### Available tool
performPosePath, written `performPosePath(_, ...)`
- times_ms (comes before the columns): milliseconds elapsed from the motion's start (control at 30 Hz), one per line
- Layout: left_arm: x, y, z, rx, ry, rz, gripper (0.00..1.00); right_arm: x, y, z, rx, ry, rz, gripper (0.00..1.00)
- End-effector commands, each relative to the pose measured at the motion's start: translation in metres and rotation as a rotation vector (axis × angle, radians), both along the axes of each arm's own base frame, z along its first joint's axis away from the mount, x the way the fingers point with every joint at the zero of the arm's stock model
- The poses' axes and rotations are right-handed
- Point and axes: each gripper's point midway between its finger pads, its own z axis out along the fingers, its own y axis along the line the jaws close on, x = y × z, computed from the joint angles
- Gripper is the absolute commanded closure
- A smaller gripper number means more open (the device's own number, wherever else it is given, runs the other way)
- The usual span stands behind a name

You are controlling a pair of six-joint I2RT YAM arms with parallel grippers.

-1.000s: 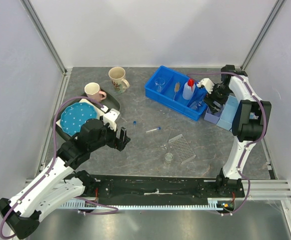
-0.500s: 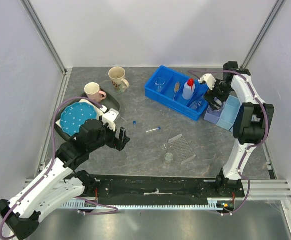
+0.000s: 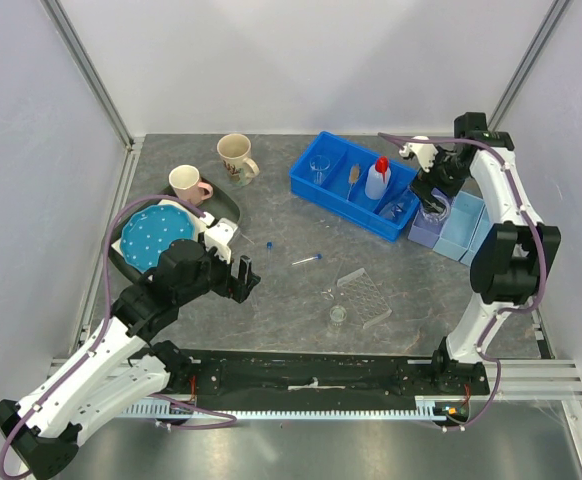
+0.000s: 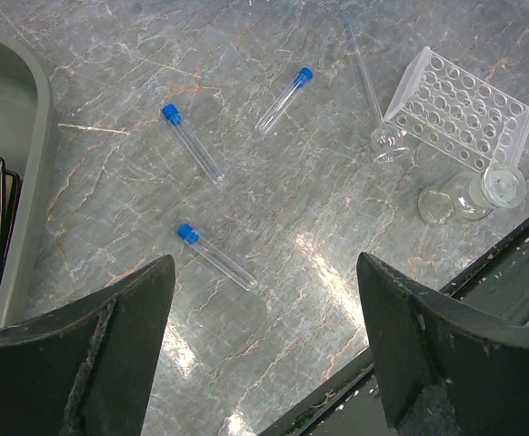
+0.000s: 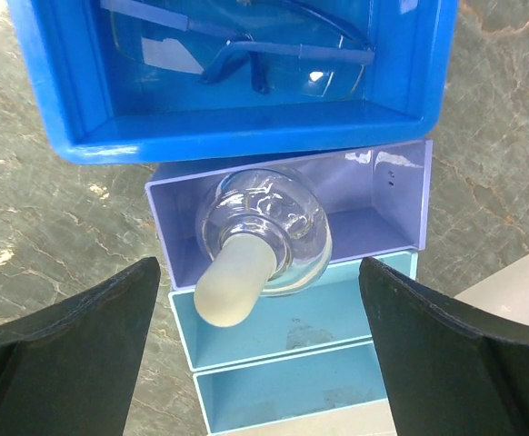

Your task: Organize the chemistry lab equipment

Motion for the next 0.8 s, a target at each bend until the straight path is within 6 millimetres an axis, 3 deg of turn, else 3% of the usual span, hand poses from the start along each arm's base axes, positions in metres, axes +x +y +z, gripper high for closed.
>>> performPosePath(0,0.004,-0.005,0.011,-0.033,-0.041,-0.013,0.12,-0.01,0.024,0.04,0.055,-0.077,0.036,0.02)
performPosePath(167,0.003,-0.005,0.011,-0.034,-0.043,-0.013,0.12,-0.032,0.055,0.045,0.102,-0.071,0.081,0.02)
performPosePath(300,0.003,-0.005,0.011,-0.034,-0.042,-0.013,0.12,-0.057,0.092,0.06,0.181,-0.09,0.154,0.02)
performPosePath(367,0.003,-0.005,0.011,-0.035,-0.042,-0.014,0.12,-0.078,0.117,0.056,0.259,-0.062,0.224,0.02)
performPosePath(400,0.003,-0.005,0.011,-0.034,-0.041,-0.014,0.12,-0.088,0.124,0.063,0.292,-0.082,0.252,0.02)
performPosePath(567,0.004,-0.006,0.009,-0.031,-0.037,-0.016,0.12,-0.158,0.185,0.047,0.532,-0.01,0.516,0.02)
performPosePath(667,0.004,-0.006,0.009,-0.031,-0.037,-0.016,0.12,-0.195,0.201,0.037,0.596,-0.006,0.656,0.02)
performPosePath(767,0.004,-0.006,0.008,-0.029,-0.036,-0.017,0.12,-0.222,0.207,0.012,0.577,-0.01,0.811,0.02)
